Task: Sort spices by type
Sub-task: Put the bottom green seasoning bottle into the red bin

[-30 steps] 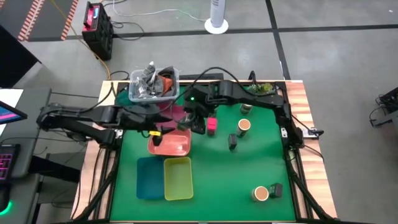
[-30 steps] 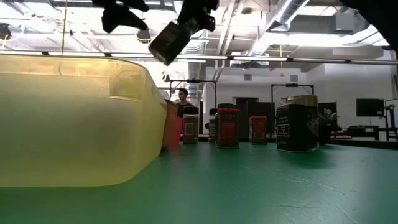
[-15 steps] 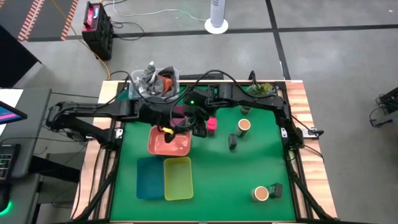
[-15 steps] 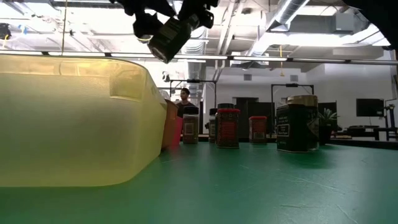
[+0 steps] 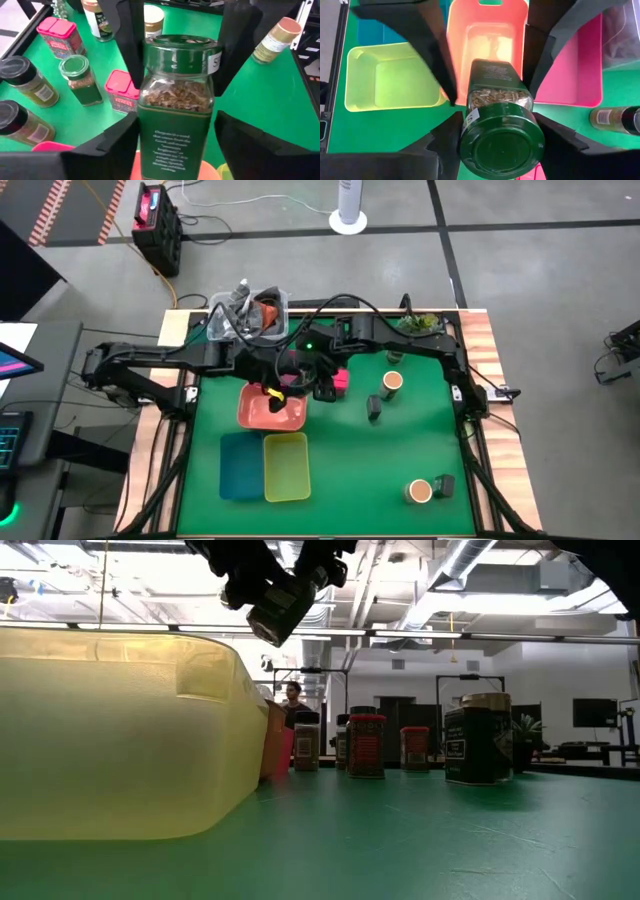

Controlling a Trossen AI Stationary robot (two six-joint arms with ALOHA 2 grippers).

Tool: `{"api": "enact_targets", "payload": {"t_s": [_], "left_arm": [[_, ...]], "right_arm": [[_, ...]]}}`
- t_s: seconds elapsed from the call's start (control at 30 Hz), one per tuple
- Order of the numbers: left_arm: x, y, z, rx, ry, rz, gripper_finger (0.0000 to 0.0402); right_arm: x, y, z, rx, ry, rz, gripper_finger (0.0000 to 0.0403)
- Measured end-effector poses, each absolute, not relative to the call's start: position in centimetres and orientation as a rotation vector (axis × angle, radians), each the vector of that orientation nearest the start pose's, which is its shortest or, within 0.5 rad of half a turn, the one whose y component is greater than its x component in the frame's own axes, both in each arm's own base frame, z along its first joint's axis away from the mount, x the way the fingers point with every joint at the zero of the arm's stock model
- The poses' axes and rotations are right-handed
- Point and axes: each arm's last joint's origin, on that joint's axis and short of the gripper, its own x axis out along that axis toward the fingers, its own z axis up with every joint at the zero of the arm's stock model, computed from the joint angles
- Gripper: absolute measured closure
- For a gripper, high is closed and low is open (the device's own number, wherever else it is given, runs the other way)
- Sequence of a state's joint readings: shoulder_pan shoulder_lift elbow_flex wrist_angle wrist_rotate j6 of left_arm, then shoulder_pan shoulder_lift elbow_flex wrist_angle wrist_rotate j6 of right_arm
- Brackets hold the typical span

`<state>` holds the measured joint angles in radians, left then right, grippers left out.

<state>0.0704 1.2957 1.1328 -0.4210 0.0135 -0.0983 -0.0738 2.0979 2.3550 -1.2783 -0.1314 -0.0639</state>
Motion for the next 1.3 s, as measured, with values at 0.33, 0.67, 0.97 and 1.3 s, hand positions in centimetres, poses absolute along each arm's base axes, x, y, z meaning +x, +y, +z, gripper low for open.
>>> {"api": "enact_targets", "payload": {"t_s": [0.33, 0.67, 0.97, 1.3], "left_arm": [[28.0, 2.1, 32.4, -0.094, 0.578, 0.090, 0.0217], [28.0, 2.1, 32.4, -0.091, 0.576, 0.094, 0.0217], [27.2, 2.0, 32.9, -0.098, 0.574, 0.105, 0.0217], [25.2, 2.0, 32.9, -0.102, 0.679, 0.136, 0.0217]], "right_arm": [[42.6, -2.3, 37.1, 0.041, 0.990, 0.093, 0.0160], [42.8, -2.2, 37.2, 0.045, 0.973, 0.091, 0.0150], [42.7, -2.8, 37.2, 0.055, 0.969, 0.084, 0.0104], [41.9, -4.1, 38.5, 0.073, 0.926, 0.047, 0.0049]]}}
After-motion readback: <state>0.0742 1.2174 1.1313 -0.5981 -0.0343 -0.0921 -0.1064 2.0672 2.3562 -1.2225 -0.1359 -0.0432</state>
